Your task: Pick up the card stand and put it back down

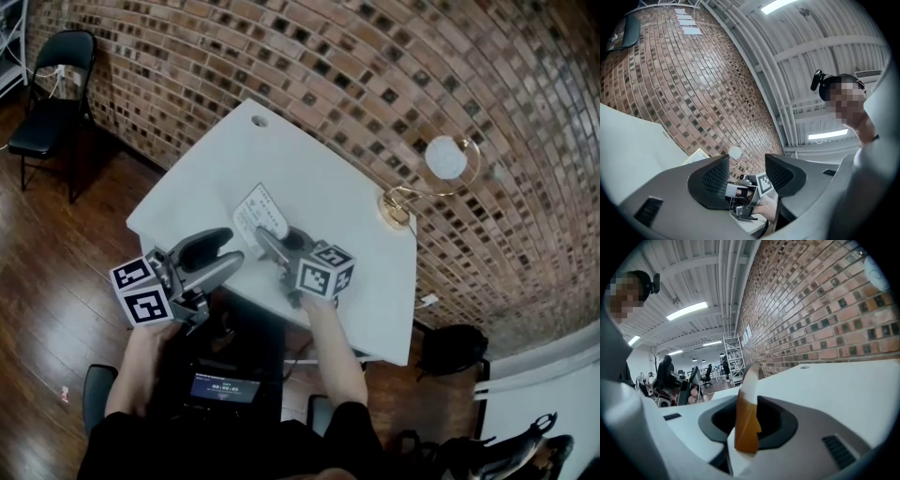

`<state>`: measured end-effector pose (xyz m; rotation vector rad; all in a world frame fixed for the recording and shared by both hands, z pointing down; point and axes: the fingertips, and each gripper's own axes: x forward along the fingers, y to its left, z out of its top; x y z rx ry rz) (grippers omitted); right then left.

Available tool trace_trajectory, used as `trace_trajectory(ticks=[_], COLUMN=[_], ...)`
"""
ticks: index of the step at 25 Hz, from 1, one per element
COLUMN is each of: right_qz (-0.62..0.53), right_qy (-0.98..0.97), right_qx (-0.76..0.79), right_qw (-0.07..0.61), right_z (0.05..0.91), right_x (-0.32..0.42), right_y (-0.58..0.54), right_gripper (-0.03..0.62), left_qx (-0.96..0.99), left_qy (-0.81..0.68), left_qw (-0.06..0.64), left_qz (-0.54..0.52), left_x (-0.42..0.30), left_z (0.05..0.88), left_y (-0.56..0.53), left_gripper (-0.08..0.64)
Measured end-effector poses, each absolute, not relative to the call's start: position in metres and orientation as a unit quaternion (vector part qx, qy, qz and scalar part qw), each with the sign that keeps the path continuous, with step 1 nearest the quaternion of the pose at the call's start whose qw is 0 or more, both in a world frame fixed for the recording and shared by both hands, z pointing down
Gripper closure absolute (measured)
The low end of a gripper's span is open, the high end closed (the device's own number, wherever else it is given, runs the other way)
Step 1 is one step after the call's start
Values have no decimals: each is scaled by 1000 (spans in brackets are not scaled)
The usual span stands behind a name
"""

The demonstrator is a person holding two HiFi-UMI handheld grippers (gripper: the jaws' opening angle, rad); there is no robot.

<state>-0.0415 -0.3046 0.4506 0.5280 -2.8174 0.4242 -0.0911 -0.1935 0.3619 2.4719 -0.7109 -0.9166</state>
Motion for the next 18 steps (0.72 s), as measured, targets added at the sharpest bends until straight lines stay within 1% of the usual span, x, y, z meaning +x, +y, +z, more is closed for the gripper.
trace_trajectory(ticks=[1, 3, 6, 13, 18], right_qz=[146, 145, 153, 190, 195], right_qy=[-967, -969, -970, -975, -977], right_qx=[173, 165, 155, 99, 85], right_qw=[118, 114, 106, 52, 9], right_z=[449, 446, 442, 418, 385], right_x=[-43, -42, -39, -20, 20], right_y=[-304, -304, -304, -297, -308], right_gripper=[495, 535, 563, 565, 565], left_qx=[886, 885, 884, 891, 909], left_qy=[-255, -256, -256, -242, -207], left_qw=[204, 204, 205, 205, 200], left_qz=[-330, -332, -333, -326, -302], left_x=[-92, -93, -94, -86, -63], left_z=[362, 362, 361, 358, 343], left_y=[-195, -198, -202, -203, -204], left_gripper=[333, 333, 333, 333, 333])
